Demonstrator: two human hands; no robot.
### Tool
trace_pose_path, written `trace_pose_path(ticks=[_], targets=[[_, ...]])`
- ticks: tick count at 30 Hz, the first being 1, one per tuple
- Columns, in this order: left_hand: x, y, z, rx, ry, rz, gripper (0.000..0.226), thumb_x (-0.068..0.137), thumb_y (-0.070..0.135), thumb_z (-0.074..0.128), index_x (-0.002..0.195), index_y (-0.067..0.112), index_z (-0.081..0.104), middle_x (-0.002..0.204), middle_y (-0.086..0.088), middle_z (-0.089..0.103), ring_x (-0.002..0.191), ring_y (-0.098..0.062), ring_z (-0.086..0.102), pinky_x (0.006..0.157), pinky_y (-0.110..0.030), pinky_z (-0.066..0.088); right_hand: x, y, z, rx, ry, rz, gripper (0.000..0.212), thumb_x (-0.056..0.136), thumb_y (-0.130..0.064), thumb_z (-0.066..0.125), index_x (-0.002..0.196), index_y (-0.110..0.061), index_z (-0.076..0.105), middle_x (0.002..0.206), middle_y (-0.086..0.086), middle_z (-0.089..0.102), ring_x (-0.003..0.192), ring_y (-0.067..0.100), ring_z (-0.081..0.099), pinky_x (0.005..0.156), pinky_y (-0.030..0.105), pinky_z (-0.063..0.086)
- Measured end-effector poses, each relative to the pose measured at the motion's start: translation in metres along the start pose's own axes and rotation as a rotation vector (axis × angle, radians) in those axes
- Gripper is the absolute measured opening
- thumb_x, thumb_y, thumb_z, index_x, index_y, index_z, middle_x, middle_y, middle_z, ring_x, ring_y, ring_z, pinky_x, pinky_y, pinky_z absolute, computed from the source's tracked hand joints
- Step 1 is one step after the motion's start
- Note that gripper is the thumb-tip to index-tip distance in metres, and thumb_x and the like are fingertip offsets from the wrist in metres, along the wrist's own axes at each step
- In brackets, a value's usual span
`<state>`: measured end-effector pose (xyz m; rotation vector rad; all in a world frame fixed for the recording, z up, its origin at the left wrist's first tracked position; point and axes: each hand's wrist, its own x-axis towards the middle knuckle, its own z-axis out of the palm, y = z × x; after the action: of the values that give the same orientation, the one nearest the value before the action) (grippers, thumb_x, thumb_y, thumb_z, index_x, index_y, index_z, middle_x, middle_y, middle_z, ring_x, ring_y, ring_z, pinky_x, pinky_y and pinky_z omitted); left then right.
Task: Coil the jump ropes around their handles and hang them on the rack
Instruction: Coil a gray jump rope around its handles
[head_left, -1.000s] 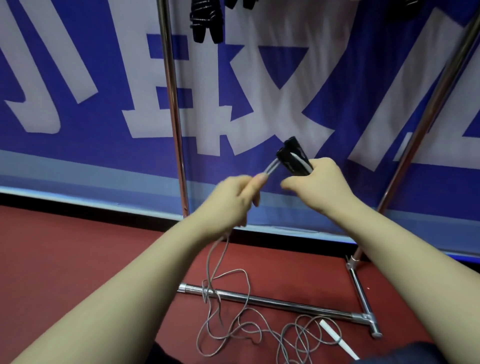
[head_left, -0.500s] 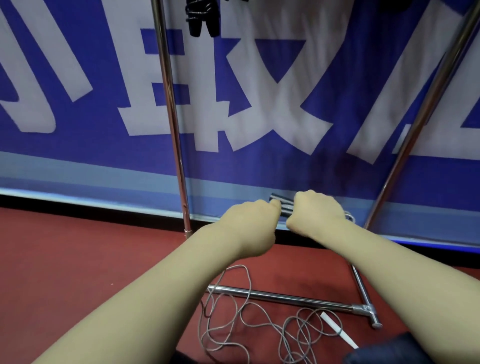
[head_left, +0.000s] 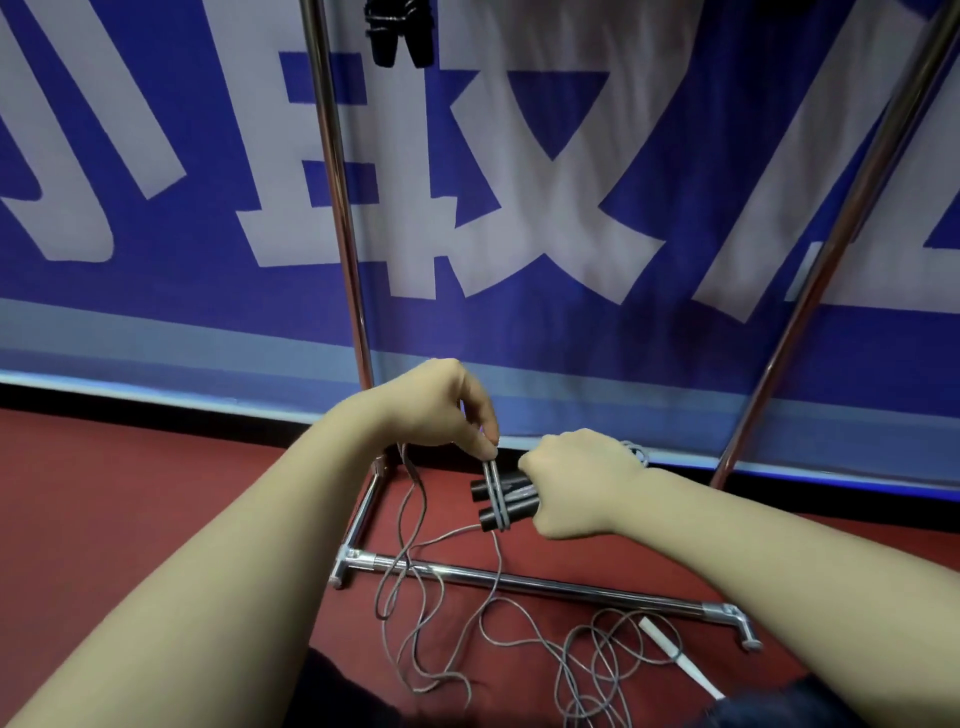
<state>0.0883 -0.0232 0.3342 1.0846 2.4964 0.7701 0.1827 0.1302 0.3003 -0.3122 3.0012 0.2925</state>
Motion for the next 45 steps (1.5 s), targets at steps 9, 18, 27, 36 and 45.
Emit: trace_pose_path(ticks=[9, 18, 27, 36, 45], targets=[[-0.003, -0.015, 0.005, -0.710, -0.150, -0.051, 0.005, 0.078, 0.009, 0.068, 0.073, 0.010, 0.070, 0.068, -0.002, 0.066, 0.060, -0.009, 0.061, 0.062, -0.018, 0.051, -0.010, 0.018, -0.002, 0.626, 0.056, 0.008, 0.027, 0.075, -0.018, 0.069, 0.058, -0.016, 0.047, 0.054, -0.001, 0.047, 0.049, 0.017, 0.042, 0.051, 0.035, 0.040], [0.005, 0.007, 0.013, -0.729, -0.054, 0.133, 0.035, 0.097, 0.044, 0.051, 0.075, 0.021, 0.065, 0.072, 0.001, 0.060, 0.077, -0.014, 0.056, 0.089, -0.029, 0.048, -0.012, 0.029, -0.031, 1.510, 0.090, 0.098, 0.056, 0.081, 0.004, 0.065, 0.039, -0.020, 0.038, 0.038, 0.000, 0.025, 0.032, 0.013, 0.020, 0.041, 0.020, 0.015], [-0.002, 0.026, 0.008, -0.657, -0.011, 0.149, 0.022, 0.104, 0.016, 0.041, 0.093, 0.005, 0.057, 0.072, 0.005, 0.061, 0.072, -0.010, 0.058, 0.076, -0.019, 0.049, -0.015, 0.038, -0.038, 1.711, 0.035, 0.147, 0.047, 0.082, -0.005, 0.062, 0.051, -0.017, 0.029, 0.038, -0.001, 0.019, 0.027, 0.010, 0.015, 0.038, 0.013, 0.014], [-0.004, 0.040, 0.009, -0.394, 0.150, 0.041, 0.026, 0.100, 0.032, 0.053, 0.090, 0.015, 0.069, 0.056, 0.005, 0.039, 0.050, -0.010, 0.030, 0.046, -0.019, 0.031, -0.011, 0.034, -0.043, 1.587, 0.042, 0.360, 0.053, 0.079, -0.007, 0.061, 0.042, -0.024, 0.027, 0.041, -0.002, 0.021, 0.032, 0.011, 0.015, 0.040, 0.019, 0.012], [-0.007, 0.049, 0.013, -0.461, 0.360, -0.055, 0.016, 0.088, 0.017, 0.066, 0.083, 0.004, 0.074, 0.046, 0.009, 0.050, 0.044, -0.010, 0.034, 0.043, -0.019, 0.030, -0.005, 0.036, -0.041, 1.340, 0.102, 0.498, 0.031, 0.071, -0.004, 0.063, 0.061, -0.016, 0.036, 0.044, 0.000, 0.028, 0.037, 0.015, 0.019, 0.043, 0.021, 0.018]])
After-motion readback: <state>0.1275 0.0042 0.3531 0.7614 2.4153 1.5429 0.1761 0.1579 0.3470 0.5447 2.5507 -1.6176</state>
